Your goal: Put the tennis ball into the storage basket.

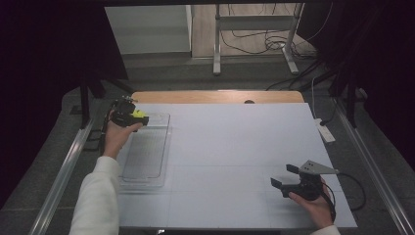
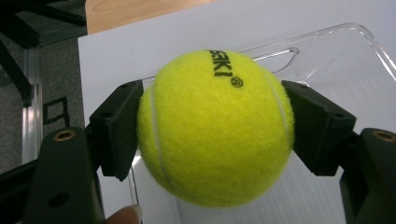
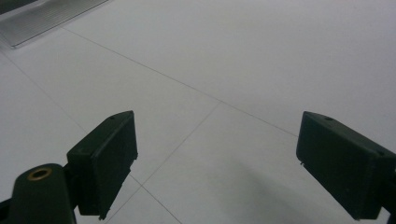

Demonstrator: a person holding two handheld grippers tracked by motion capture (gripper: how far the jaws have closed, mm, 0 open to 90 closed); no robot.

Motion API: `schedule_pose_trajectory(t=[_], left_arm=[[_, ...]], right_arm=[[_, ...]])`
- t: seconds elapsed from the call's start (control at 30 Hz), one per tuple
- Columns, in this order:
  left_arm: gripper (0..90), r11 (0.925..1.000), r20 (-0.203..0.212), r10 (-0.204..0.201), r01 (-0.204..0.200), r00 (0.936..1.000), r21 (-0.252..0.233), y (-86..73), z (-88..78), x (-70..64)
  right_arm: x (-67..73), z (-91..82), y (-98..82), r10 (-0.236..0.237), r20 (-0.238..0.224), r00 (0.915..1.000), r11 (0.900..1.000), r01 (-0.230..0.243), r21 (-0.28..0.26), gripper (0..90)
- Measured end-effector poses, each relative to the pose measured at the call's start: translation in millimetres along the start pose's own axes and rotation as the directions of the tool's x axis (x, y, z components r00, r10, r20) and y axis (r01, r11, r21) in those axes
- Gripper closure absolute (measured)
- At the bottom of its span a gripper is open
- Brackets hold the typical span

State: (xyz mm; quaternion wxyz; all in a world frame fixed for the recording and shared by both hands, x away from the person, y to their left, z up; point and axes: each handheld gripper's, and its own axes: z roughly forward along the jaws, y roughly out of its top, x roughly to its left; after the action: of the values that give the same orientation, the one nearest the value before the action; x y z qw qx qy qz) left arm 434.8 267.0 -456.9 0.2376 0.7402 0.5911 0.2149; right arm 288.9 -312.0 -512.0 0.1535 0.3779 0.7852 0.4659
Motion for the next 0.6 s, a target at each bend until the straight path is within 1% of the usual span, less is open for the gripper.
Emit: schedule_pose_trajectory(t=[0.1,0.17,0.2,0.23,0.27,0.3,0.5,0.53,0.57,0.6], left_arm=[[26.6,1.0,-0.001,0.004,-0.004,1.0,0.005,-0.1,2.0,-0.6],[26.6,1.0,0.0,-0.001,0.001,1.0,0.006,-0.6,2.9,-1.2],[26.6,0.9999,-0.002,0.005,-0.005,1.0,0.01,-1.1,4.3,-0.9],[26.6,0.9999,-0.001,-0.002,0.002,1.0,0.014,-1.8,5.6,-1.4],[26.6,0.9998,-0.004,0.003,-0.003,1.0,0.021,-2.3,6.7,-0.8],[26.6,0.9997,-0.003,-0.004,0.004,1.0,0.025,-3.4,8.3,-0.8],[26.6,0.9994,-0.003,-0.004,0.004,1.0,0.036,-7.7,13.5,0.1],[26.6,0.9991,0.0,-0.01,0.01,0.9999,0.04,-8.9,14.7,-0.1],[26.6,0.9991,-0.002,-0.005,0.005,1.0,0.042,-9.3,15.4,0.2],[26.6,0.9989,0.002,-0.013,0.013,0.9999,0.045,-10.1,16.6,-0.2]], right_arm=[[0.0,-0.2,0.0,0.0,0.0,1.0,1.0,0.0,0.0,12.8],[-0.1,-0.3,-0.1,0.0,0.0,1.0,1.0,0.0,0.0,12.8],[-0.2,-0.4,-0.1,-0.001,0.0,1.0,1.0,0.001,0.0,12.8],[-0.2,-0.4,-0.1,0.0,0.0,1.0,1.0,0.0,0.001,12.8],[-0.3,-0.4,-0.1,-0.001,0.0,1.0,1.0,0.001,0.001,12.8],[-0.3,-0.4,-0.1,-0.001,0.0,1.0,1.0,0.001,0.001,12.8],[-0.5,-0.5,-0.2,-0.002,0.0,1.0,1.0,0.002,0.001,12.8],[-0.4,-0.5,-0.2,-0.002,0.0,1.0,1.0,0.002,0.002,12.8],[-0.4,-0.5,-0.2,-0.002,0.0,1.0,1.0,0.002,0.002,12.8],[-0.3,-0.4,-0.2,-0.002,0.0,1.0,1.0,0.002,0.002,12.8]])
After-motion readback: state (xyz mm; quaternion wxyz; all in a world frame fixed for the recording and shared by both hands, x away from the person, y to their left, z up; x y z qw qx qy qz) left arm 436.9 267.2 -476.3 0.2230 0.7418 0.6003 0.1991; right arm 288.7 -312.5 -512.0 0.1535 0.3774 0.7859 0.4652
